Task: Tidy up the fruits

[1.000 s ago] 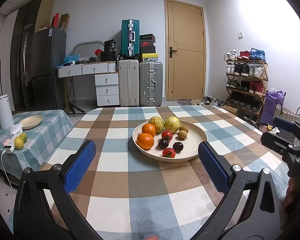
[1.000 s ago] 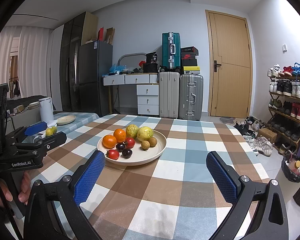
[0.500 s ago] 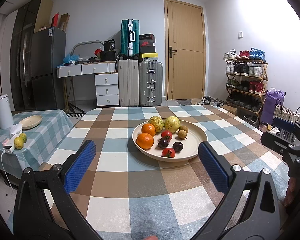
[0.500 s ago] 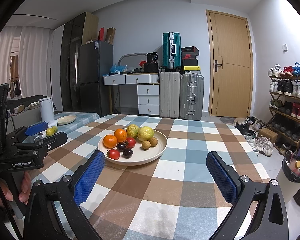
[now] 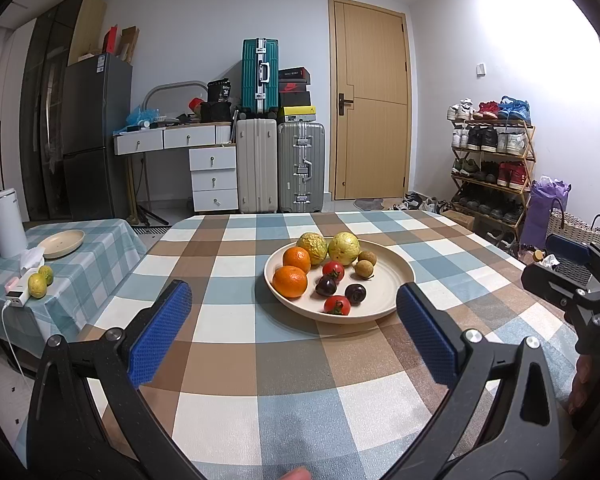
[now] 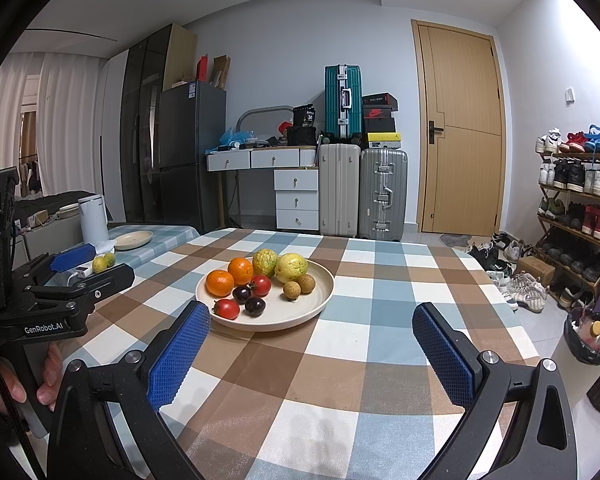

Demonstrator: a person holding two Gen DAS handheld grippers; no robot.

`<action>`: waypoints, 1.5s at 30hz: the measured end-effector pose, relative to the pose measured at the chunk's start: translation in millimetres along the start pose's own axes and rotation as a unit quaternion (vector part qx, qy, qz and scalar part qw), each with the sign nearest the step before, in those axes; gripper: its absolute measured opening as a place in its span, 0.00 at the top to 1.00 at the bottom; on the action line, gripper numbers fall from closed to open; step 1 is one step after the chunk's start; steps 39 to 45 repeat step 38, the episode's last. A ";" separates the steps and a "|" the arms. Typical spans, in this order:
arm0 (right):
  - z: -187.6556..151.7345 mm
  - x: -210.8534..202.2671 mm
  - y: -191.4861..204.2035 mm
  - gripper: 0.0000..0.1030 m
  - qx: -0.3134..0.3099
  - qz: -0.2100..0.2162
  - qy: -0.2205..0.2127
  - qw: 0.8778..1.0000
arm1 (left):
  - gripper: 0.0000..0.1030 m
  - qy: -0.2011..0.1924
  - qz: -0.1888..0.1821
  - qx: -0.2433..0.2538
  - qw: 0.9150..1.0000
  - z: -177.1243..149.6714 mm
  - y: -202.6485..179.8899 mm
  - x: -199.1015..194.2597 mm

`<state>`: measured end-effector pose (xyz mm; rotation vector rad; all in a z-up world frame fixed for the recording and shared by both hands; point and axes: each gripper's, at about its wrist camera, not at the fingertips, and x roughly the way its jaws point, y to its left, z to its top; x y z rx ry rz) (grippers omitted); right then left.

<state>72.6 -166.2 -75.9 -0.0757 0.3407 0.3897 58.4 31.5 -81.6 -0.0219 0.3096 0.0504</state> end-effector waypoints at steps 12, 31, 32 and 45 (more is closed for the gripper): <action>-0.2 0.0 0.0 0.00 0.000 0.000 0.000 1.000 | 0.01 0.000 0.000 0.000 1.000 -0.2 1.2 -2.2; -0.4 0.1 -0.2 0.00 0.000 0.000 0.000 1.000 | 0.01 0.000 -0.001 0.000 1.000 -0.4 1.2 -1.7; -0.4 0.1 -0.3 0.00 0.000 0.000 0.000 1.000 | 0.01 0.000 -0.001 0.000 1.000 -0.1 1.0 -2.2; -0.4 0.1 -0.3 0.00 0.000 0.000 0.000 1.000 | 0.01 0.001 -0.006 0.002 1.000 -0.6 0.3 -0.5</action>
